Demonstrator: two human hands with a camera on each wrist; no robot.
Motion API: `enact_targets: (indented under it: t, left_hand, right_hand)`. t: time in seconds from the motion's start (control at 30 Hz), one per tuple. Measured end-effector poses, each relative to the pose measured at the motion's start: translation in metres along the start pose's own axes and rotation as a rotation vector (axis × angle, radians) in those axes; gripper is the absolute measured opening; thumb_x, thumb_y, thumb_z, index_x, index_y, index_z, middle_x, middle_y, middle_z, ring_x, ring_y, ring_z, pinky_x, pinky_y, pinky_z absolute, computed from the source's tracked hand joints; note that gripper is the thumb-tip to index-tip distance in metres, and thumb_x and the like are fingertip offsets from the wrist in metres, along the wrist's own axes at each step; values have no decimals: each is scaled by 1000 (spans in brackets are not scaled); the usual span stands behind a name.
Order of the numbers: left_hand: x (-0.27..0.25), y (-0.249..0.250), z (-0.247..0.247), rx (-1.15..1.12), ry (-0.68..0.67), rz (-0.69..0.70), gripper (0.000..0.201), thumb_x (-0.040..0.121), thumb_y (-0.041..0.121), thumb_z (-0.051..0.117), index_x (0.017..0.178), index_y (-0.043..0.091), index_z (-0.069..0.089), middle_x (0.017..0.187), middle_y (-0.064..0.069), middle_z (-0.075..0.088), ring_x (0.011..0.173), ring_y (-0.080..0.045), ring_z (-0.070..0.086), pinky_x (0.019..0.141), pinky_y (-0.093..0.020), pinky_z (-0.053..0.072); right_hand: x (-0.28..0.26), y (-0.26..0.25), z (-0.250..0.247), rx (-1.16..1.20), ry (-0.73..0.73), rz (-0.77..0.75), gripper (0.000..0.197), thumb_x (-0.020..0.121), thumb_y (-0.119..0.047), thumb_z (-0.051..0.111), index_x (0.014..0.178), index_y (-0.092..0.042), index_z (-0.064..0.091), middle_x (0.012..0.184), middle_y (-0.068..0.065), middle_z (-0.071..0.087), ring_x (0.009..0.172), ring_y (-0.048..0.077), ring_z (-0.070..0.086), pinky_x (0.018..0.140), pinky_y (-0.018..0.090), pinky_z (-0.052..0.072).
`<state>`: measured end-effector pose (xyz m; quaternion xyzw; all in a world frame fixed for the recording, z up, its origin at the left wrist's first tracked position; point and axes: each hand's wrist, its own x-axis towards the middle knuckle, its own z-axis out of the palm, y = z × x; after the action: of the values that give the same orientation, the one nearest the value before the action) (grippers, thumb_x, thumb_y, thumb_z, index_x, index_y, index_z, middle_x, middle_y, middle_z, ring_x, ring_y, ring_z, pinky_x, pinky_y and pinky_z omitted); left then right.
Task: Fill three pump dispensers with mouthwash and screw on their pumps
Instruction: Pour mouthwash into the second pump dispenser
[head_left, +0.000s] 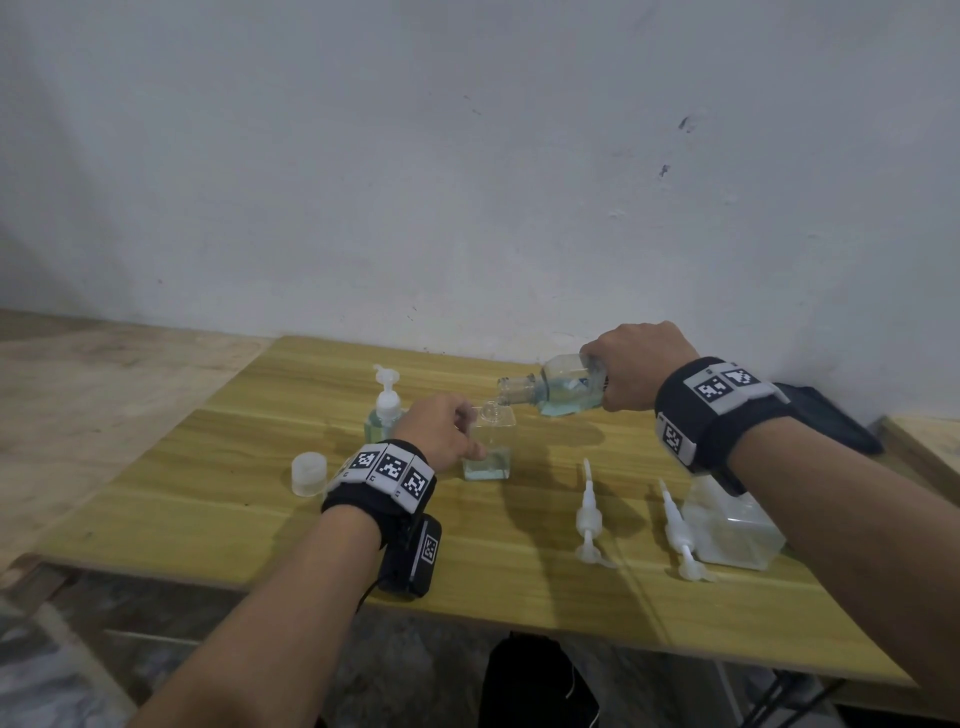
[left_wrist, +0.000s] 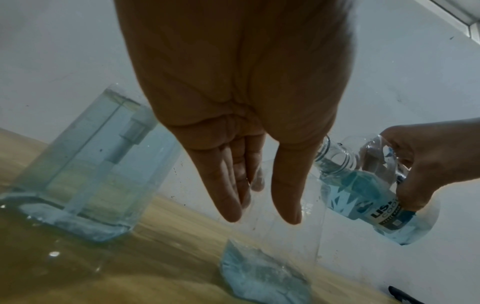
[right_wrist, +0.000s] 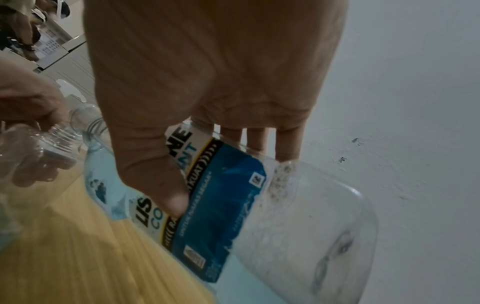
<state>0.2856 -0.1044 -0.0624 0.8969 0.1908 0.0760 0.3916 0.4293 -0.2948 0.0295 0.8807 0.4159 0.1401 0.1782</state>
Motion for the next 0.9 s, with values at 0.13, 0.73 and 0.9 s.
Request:
enact_targets:
  t: [0.13, 0.73, 0.9]
  left_hand:
    - [0, 0, 0, -5, 1, -6, 36, 69, 17, 85, 96, 18, 61, 97, 1, 65, 90, -20, 65, 89, -43, 54]
    - [-1, 2, 0, -20, -11, -1, 40, 73, 16, 82, 106, 14, 61, 96, 3, 63, 90, -19, 64, 85, -34, 53]
    - [0, 1, 1, 8, -3, -2, 37, 72, 19, 83, 102, 14, 62, 96, 3, 63, 91, -18, 62, 84, -33, 52]
  right_hand:
    - [1, 0, 0, -5, 4, 0, 18, 75, -28, 64, 92, -29, 61, 76, -5, 60, 71, 20, 60, 56, 26, 35]
    - [3, 1, 0, -28, 13, -7, 16, 76, -29, 63, 92, -29, 60, 76, -6, 60, 69, 19, 58, 51, 23, 28]
    - [3, 1, 0, -25, 12, -7, 16, 75, -28, 62, 91, -29, 60, 77, -5, 61, 70, 20, 60, 51, 23, 28]
